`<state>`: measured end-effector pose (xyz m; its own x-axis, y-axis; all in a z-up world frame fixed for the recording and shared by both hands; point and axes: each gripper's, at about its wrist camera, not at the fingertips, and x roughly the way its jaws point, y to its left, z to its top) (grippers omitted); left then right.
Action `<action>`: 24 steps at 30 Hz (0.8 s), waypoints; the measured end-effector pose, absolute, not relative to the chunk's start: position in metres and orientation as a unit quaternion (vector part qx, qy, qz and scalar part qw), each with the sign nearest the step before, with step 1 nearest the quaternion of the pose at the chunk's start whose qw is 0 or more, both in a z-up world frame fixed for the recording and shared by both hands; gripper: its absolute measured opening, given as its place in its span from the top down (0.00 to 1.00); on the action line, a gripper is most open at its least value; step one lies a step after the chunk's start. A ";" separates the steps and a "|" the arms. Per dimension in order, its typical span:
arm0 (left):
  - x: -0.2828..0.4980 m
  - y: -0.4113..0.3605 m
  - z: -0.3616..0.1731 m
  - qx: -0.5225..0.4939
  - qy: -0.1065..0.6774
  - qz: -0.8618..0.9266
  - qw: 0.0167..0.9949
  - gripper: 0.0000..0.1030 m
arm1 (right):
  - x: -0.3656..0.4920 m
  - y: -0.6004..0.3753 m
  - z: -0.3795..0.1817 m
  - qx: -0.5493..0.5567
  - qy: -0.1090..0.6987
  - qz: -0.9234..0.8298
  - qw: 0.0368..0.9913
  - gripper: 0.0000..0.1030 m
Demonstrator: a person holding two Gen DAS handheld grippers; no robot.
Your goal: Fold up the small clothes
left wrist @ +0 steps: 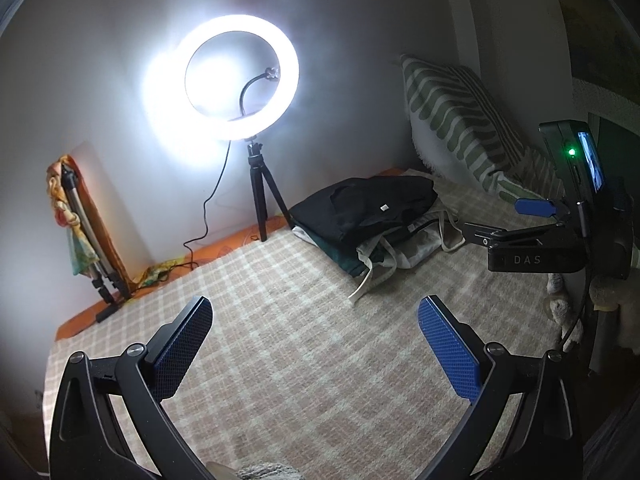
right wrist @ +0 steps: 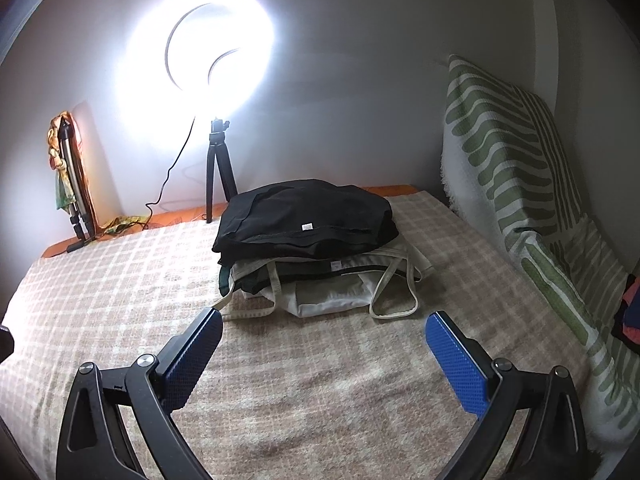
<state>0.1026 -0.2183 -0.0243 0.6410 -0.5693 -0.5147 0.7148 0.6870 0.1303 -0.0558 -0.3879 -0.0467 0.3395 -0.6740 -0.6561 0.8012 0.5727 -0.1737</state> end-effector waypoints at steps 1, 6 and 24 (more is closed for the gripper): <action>0.103 -0.219 -0.024 0.162 0.224 -0.362 0.890 0.00 | -0.056 -0.389 -0.047 0.093 0.352 -0.454 0.813 0.00; 0.102 -0.220 -0.025 0.165 0.223 -0.362 0.890 0.00 | -0.060 -0.393 -0.049 0.100 0.351 -0.459 0.810 0.00; 0.100 -0.221 -0.024 0.165 0.219 -0.366 0.889 0.00 | -0.063 -0.393 -0.050 0.111 0.343 -0.461 0.811 0.00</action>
<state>0.1000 -0.2206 -0.0238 0.6362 -0.5786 -0.5103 0.7230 0.6781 0.1324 -0.0633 -0.3933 -0.0496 0.3399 -0.6715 -0.6584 0.8236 0.5506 -0.1364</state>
